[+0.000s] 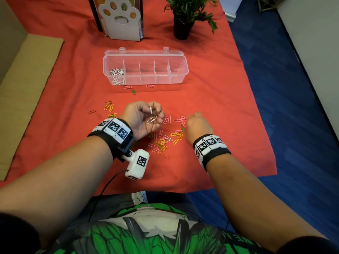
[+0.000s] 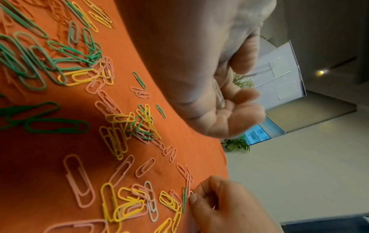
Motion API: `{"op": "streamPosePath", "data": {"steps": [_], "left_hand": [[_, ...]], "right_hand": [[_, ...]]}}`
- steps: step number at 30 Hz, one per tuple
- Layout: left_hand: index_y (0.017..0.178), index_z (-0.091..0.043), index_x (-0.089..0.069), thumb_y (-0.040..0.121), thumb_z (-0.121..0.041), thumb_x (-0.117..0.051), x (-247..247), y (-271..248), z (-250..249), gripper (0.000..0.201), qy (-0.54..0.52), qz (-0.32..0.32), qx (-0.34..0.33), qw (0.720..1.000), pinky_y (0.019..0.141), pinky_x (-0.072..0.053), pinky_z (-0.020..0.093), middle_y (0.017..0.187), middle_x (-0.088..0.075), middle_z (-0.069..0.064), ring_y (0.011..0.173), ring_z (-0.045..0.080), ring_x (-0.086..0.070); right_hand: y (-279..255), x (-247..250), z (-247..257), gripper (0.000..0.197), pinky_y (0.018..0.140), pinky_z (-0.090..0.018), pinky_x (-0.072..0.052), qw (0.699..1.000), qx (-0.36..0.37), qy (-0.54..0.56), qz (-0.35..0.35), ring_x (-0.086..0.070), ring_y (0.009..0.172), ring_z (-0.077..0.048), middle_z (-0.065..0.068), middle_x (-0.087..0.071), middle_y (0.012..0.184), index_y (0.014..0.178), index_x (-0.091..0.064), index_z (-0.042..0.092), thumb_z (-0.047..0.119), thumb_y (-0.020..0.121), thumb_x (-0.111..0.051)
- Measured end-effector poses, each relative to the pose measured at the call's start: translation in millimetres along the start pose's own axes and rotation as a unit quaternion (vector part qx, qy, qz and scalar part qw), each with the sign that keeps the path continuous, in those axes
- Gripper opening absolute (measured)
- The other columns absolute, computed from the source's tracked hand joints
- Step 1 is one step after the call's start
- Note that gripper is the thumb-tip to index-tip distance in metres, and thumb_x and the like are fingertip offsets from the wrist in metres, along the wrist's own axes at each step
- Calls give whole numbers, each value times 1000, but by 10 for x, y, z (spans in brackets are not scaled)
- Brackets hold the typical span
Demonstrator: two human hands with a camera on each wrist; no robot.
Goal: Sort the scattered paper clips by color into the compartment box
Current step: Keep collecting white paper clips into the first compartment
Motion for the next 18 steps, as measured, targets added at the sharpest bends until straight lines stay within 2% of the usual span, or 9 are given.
{"op": "streamPosePath", "data": {"steps": [3,5,7,9,11,12,14,17,18], "left_hand": [[71,-11,-53,74,-10,-33,166,46,103,20,62,-83,26,994,40,-38,15,51,-52,1,42,12,-45],[66,-18,-52,85,-18,-45,288,74,161,20,228,-154,28,961,37,-27,12,42,-41,-9,35,5,-34],[62,-19,-51,83,-31,-62,315,87,132,26,469,-187,-12,863,41,-31,16,44,-43,-10,38,5,-38],[67,-19,-54,77,-42,-68,244,56,147,28,629,-190,-44,753,55,-39,23,57,-52,-7,53,11,-49],[76,-21,-56,74,-46,-69,192,22,179,28,710,-183,-60,678,62,-38,26,71,-58,-5,69,17,-54],[79,-22,-56,74,-45,-70,196,19,197,28,729,-176,-61,658,64,-37,26,76,-59,-4,75,19,-55],[82,-24,-56,73,-38,-72,257,20,212,23,740,-164,-51,651,68,-40,27,83,-62,-2,85,22,-59],[81,-28,-56,70,-26,-75,421,-2,169,22,724,-166,-20,669,71,-41,23,80,-57,-6,86,21,-61],[81,-29,-56,69,-23,-76,468,-13,146,23,720,-166,-9,674,70,-40,23,78,-55,-8,84,19,-60]], "right_hand": [[54,-24,-5,32,91,-43,-47,999,-23,20,31,-55,111,-38,-20,-45,125,118,-50,-4,4,88,-41],[90,-69,-45,34,96,-38,-44,993,-45,74,74,-53,116,-36,-22,-46,129,121,-47,-4,10,90,-43],[101,-73,-82,26,90,-33,-44,982,-63,156,87,-56,111,-33,-20,-57,118,113,-53,2,11,91,-44],[68,-100,-77,12,76,-29,-43,950,-75,290,89,-60,92,-25,-11,-63,93,89,-56,14,8,87,-47],[13,-201,-31,21,58,-24,-41,902,-88,407,111,-54,70,-20,0,-58,77,78,-52,22,3,86,-47],[-34,-273,-5,25,50,-23,-37,875,-101,456,130,-48,60,-16,2,-54,74,79,-52,24,2,87,-44],[-117,-384,50,31,40,-19,-34,797,-130,569,158,-39,49,-11,1,-48,70,79,-55,22,-2,89,-37],[-207,-430,120,25,36,-17,-40,652,-173,719,166,-46,42,-8,-2,-41,63,74,-55,10,1,91,-39],[-224,-440,139,22,35,-16,-38,638,-180,730,165,-45,39,-7,-2,-40,63,73,-53,10,4,91,-42]]}}
Point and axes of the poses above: each hand's wrist, its own y-axis towards the middle knuckle, its own x-axis out of the back of the hand, z = x × y, the point moved 9 cm from there along y, towards the middle knuckle
